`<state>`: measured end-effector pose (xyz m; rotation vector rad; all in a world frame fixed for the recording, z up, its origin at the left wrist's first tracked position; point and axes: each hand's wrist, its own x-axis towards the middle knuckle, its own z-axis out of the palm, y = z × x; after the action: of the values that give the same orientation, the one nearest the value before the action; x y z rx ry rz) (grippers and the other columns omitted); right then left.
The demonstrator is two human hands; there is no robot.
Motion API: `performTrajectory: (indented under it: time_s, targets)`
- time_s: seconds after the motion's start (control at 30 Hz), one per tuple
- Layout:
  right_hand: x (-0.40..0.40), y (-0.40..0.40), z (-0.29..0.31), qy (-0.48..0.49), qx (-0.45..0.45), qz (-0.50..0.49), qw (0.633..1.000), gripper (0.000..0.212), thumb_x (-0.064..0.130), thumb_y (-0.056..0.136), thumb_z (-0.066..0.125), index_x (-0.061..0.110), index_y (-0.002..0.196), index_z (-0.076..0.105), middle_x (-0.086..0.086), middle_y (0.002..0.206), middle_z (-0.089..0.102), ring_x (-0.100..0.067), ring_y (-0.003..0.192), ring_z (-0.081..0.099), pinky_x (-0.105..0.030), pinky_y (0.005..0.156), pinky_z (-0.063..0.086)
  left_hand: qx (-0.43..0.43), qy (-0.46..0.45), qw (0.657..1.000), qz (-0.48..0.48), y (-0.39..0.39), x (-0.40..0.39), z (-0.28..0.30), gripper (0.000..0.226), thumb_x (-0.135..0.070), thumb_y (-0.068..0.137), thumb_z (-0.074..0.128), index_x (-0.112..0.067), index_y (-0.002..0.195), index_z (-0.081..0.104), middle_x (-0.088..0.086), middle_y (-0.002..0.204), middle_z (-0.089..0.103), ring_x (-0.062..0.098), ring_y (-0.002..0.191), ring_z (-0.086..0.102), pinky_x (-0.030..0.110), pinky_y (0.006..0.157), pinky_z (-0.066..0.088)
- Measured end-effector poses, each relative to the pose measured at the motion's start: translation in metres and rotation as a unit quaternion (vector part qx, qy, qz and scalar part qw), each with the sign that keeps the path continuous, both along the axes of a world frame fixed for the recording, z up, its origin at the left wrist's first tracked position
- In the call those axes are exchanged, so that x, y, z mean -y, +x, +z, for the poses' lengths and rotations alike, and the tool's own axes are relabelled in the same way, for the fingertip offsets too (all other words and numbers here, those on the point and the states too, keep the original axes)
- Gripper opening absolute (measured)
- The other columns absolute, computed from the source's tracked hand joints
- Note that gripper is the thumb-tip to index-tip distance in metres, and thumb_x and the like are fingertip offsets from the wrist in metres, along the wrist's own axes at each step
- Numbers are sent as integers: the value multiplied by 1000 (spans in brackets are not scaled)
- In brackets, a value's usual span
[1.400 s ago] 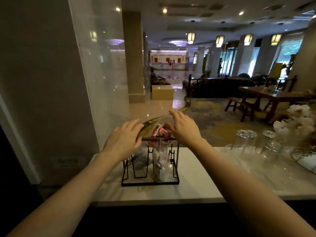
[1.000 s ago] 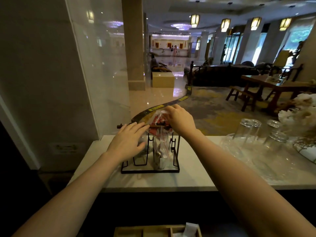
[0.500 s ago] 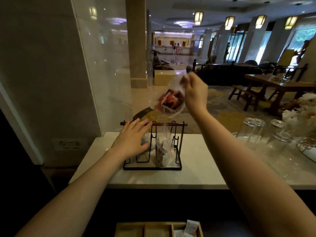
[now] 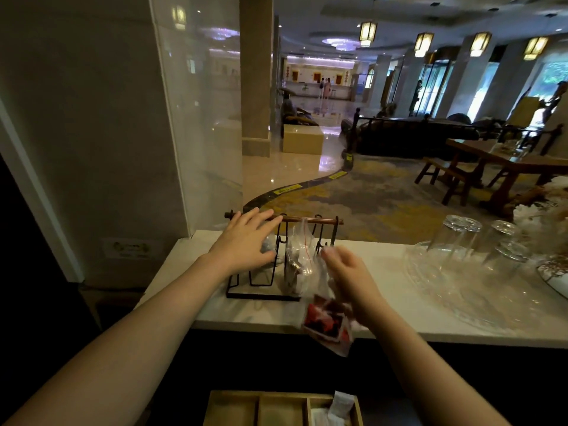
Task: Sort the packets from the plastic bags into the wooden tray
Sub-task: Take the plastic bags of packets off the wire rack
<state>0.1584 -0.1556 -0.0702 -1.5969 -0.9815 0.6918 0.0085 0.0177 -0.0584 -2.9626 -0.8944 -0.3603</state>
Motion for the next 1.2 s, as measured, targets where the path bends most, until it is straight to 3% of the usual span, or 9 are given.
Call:
performTrajectory:
  time_s: [0.13, 0.23, 0.4, 0.5, 0.6, 0.8, 0.97, 1.1, 1.2]
  targets:
    - [-4, -5, -25, -91, 64, -48, 993, 64, 65, 74, 61, 18, 115, 48, 2, 110, 60, -9, 89, 59, -21, 67, 46, 5, -3, 1000, 0, 1, 0, -1, 74, -50, 87, 46, -34, 149, 9, -5, 159, 9, 21, 147, 3, 45, 119, 3]
    - [-16, -19, -26, -116, 114, -72, 984, 71, 58, 76, 66, 12, 122, 38, 1, 109, 54, -15, 92, 58, -26, 74, 49, 5, -3, 1000, 0, 1, -1, -2, 74, -51, 87, 46, -34, 149, 9, -5, 159, 9, 21, 146, 3, 46, 119, 4]
    - [-41, -34, -30, -172, 249, -134, 943, 45, 50, 84, 59, 16, 111, 47, -2, 98, 65, -20, 83, 62, -31, 64, 49, 0, -20, 1000, 2, 1, -1, 0, 73, -50, 88, 46, -34, 148, 10, -5, 159, 10, 20, 146, 4, 45, 119, 4]
    - [-40, -32, -25, -136, 342, -155, 917, 15, 31, 92, 50, 18, 96, 56, -1, 85, 67, -18, 72, 59, -33, 61, 50, -2, -37, 999, 6, 2, -3, 3, 73, -48, 88, 46, -31, 149, 10, -7, 159, 11, 18, 146, 7, 43, 119, 6]
    - [-35, -25, -7, -55, 386, -158, 907, 14, 23, 92, 49, 20, 80, 56, -1, 77, 66, -17, 63, 53, -29, 53, 40, -4, -51, 999, 6, 2, -4, 8, 70, -45, 90, 45, -29, 149, 12, -7, 158, 15, 17, 145, 10, 41, 119, 8]
    - [-27, -3, 61, 179, 284, -229, 914, 7, 12, 86, 58, 12, 83, 64, -2, 83, 52, -12, 67, 47, -33, 63, 41, 22, -85, 996, 6, 4, -4, 27, 48, -27, 96, 39, -27, 143, 34, -1, 149, 38, 22, 134, 34, 41, 110, 30]
    - [-24, 17, 83, 239, 40, -173, 955, 11, 36, 84, 58, 45, 84, 63, -8, 107, 63, -25, 93, 64, -53, 84, 53, 193, -167, 965, 64, 4, -26, 41, 31, -15, 95, 41, -20, 117, 62, 4, 124, 61, 20, 112, 55, 36, 90, 47]
    - [-23, 30, 75, 234, -23, -141, 962, 22, 28, 89, 59, 24, 110, 64, -11, 109, 66, -28, 97, 66, -53, 84, 55, 290, -4, 953, 86, -11, -15, 27, 17, -16, 92, 46, -22, 92, 62, -1, 97, 64, 18, 90, 58, 35, 75, 52]
    - [-27, 33, 72, 218, -22, -133, 967, 21, 25, 91, 58, 20, 110, 65, -10, 103, 69, -28, 94, 67, -54, 83, 55, 137, 144, 978, -63, -10, 12, 0, 18, -28, 86, 58, -22, 102, 64, -3, 102, 66, 15, 98, 59, 35, 92, 48]
